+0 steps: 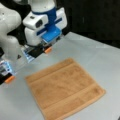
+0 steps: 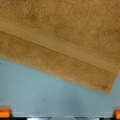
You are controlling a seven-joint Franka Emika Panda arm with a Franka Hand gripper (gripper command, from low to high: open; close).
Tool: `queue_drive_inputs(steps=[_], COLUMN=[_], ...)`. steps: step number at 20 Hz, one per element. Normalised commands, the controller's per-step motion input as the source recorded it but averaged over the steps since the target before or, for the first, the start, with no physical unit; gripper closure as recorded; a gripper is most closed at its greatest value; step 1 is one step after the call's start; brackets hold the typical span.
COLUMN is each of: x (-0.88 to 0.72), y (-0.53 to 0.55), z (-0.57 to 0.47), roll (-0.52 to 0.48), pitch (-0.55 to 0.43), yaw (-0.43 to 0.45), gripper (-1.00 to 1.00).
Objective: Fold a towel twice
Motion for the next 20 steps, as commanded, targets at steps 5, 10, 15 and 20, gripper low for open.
queue_drive_inputs(steps=[5, 10, 15, 20], x=[0.02, 0.2, 0.4, 0.7], y=[0.03, 0.13, 0.22, 0.32], z=[0.01, 0.01, -0.02, -0.05], roll=[0.011, 0.004, 0.023, 0.041], pitch=[0.235, 0.176, 0.098, 0.136], yaw=[0.17, -0.038, -0.234, -0.407], gripper=[-1.0, -1.0, -1.0, -1.0])
